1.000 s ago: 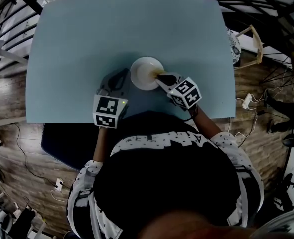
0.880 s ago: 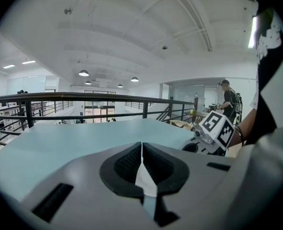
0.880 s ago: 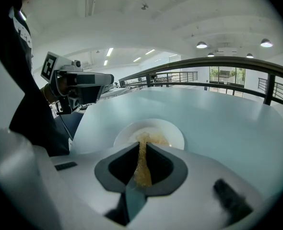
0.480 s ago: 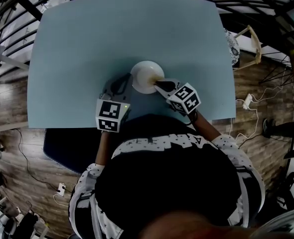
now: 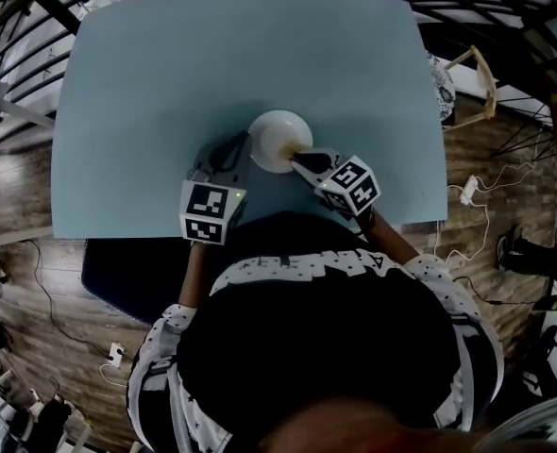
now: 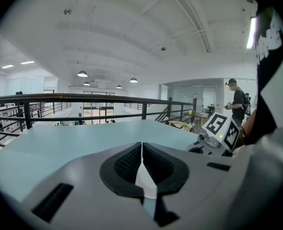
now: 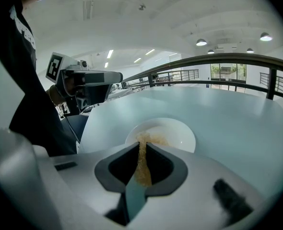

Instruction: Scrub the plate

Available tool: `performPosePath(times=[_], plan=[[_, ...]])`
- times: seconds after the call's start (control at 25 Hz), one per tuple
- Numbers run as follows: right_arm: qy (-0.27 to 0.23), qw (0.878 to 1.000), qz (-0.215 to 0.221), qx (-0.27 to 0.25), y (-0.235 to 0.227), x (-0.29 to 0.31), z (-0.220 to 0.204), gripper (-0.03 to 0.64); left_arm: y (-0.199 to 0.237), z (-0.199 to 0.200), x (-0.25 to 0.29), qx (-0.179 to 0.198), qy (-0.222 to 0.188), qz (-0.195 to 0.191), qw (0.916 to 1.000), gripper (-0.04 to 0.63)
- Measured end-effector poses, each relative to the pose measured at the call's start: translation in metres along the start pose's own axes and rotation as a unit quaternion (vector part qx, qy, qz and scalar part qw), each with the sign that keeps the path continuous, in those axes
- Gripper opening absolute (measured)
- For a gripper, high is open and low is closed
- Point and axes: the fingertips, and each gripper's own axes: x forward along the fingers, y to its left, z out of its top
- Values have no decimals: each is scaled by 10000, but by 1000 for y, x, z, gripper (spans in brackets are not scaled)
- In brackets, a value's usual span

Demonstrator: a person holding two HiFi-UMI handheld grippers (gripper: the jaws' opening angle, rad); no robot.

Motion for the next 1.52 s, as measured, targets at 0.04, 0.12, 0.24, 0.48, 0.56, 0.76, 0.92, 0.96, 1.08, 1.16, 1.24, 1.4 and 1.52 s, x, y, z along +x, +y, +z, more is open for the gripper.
performPosePath(times=[0.04,0.12,0.24,0.48,0.56,0.76,0.92,0.96,1.08,1.16,1.24,1.4,1.52], plan=[[-14,10000,28,17,2,1,1,52,0,-1,0,-5,5,1,10000,15],[10,10000,35,27,3,1,-1,52,0,-1,0,-4,17,0,10000,15],[-99,9998,107,102,7,0,5,52,0,-2,1,3,28,-15,10000,15],[-198,9996,101,152,8,-2,6,51,-4,-1,2,76,25,-83,9999,15],[-286,9994,109,178,11,-4,12,51,-4,-2,1,119,29,-88,9999,15],[-498,9983,61,309,9,-8,24,51,-4,-2,1,114,2,-106,9999,15],[-550,9978,115,356,11,-9,26,51,-4,-1,1,125,0,-109,9999,15],[-560,9977,120,361,11,-9,27,52,-4,-1,1,119,-3,-108,9999,15],[-622,9973,111,378,10,-10,30,51,-2,0,0,91,-19,-84,9999,15],[-728,9964,71,428,6,-12,33,52,-2,2,0,80,-43,-68,9999,15],[-806,9954,44,509,4,-15,36,51,-3,2,-1,84,-60,-59,9999,15],[-875,9943,-2,610,0,-20,39,51,-5,1,0,104,-29,-77,9999,15],[-896,9936,-58,680,-4,-22,41,51,-5,1,1,111,-17,-87,9999,15]])
